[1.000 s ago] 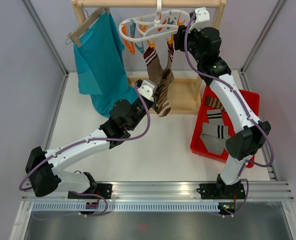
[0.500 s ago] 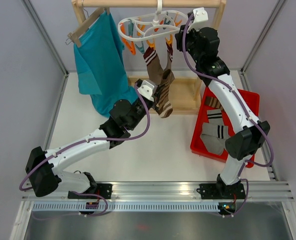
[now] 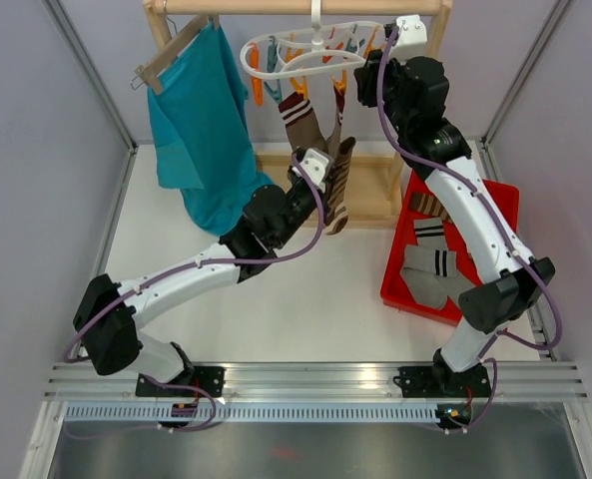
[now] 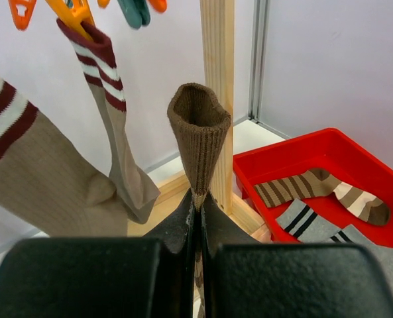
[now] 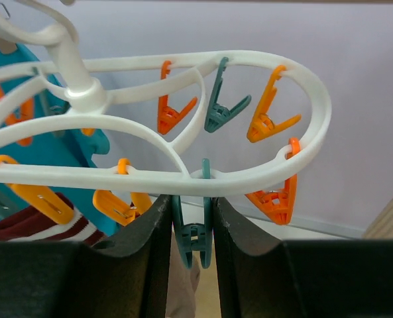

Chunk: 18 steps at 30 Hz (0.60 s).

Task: Clip the socks to the hanger
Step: Open the clamp at the hanger.

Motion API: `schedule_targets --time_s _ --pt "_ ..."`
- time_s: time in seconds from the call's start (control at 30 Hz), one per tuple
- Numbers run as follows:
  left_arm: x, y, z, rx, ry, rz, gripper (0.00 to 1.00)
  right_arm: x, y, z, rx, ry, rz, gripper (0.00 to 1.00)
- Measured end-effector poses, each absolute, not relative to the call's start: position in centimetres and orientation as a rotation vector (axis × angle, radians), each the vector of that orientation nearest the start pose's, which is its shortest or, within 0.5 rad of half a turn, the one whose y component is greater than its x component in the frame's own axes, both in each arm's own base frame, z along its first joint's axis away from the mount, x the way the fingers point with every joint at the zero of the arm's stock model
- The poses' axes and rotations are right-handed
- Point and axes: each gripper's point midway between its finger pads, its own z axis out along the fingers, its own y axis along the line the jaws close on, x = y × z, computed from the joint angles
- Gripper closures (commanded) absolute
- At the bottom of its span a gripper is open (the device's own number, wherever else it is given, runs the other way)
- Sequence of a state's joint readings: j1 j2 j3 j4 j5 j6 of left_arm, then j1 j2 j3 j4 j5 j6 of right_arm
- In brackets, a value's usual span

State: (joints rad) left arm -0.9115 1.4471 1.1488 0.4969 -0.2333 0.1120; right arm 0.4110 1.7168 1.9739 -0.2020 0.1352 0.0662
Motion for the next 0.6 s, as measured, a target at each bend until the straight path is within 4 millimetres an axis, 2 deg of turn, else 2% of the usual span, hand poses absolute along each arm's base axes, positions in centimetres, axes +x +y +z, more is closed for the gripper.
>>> schedule_targets --time_s 0.23,0.6 --pt "35.1 -37.1 36.5 0.497 1.324 -0.504 0.98 47.5 18.7 48.3 -0.107 1.506 0.309 0.99" --pt "38.4 -38.2 37.4 0.464 1.330 -0.485 0.98 45.9 19.0 48.2 -0.081 1.521 0.357 1.00"
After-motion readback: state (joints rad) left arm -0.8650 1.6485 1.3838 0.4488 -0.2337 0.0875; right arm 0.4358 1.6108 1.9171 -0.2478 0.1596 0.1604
